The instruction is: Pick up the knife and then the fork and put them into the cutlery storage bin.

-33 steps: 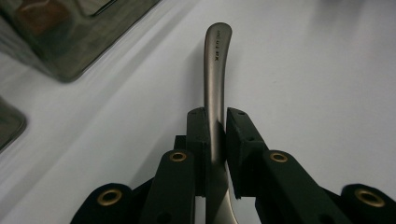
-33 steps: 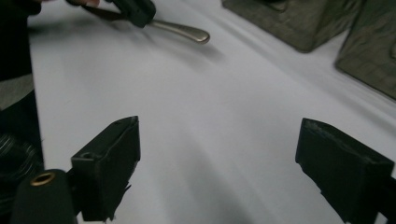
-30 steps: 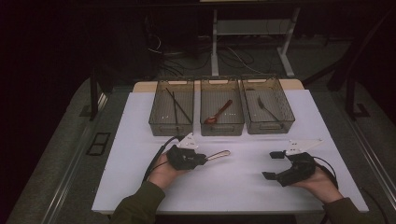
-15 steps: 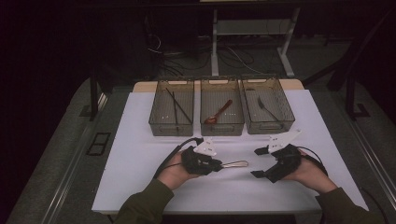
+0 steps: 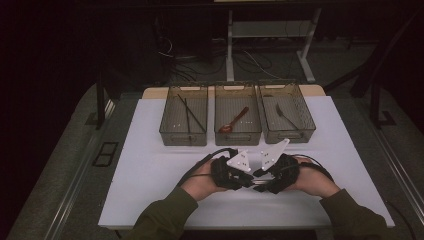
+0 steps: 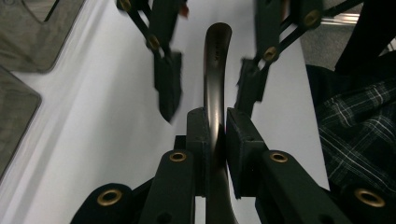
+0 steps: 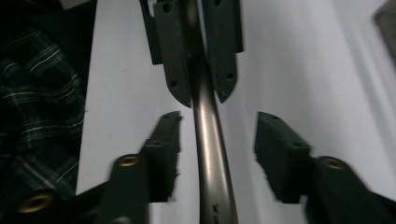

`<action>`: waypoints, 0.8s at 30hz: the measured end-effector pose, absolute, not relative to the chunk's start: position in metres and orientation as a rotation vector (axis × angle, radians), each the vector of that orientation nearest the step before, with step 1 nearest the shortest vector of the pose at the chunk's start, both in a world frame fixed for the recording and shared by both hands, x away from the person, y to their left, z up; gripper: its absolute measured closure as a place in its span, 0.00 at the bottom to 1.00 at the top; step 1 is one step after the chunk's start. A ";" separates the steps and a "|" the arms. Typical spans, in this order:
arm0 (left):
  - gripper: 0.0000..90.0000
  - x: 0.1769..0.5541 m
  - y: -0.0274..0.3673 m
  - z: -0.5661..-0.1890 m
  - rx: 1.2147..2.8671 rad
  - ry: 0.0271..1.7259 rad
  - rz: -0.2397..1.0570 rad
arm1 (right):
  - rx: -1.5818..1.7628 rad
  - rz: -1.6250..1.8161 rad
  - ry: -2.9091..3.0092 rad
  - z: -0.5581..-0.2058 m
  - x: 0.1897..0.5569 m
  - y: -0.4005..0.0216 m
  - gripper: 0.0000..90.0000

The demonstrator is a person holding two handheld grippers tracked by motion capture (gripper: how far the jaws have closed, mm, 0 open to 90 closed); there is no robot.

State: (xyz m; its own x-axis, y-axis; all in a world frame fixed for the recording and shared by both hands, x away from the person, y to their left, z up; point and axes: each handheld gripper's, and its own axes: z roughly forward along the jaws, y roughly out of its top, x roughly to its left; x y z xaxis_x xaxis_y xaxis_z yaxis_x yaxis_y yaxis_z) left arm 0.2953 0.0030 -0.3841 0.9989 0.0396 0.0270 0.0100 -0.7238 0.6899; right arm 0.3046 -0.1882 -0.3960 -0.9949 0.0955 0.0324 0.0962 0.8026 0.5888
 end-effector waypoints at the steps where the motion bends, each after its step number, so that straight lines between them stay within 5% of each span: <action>1: 0.88 0.295 0.003 -0.384 2.377 0.040 0.047 | -0.155 -0.966 -2.982 -0.396 0.304 -0.187 0.63; 8: 0.88 0.294 0.001 -0.384 2.381 0.036 0.040 | -0.130 -0.930 -2.986 -0.397 0.301 -0.182 0.82; 24: 0.86 0.301 0.006 -0.384 2.356 0.066 -0.001 | -0.082 -0.945 -3.012 -0.399 0.299 -0.182 0.86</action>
State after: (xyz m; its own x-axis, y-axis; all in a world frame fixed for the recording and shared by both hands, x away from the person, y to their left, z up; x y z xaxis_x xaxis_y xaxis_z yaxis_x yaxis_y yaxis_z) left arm 0.3009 0.0064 -0.3844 0.9987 0.0472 -0.0207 0.0480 -0.7065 0.7061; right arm 0.2990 -0.1822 -0.3986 -0.9985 0.0546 -0.0003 0.0446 0.8194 0.5715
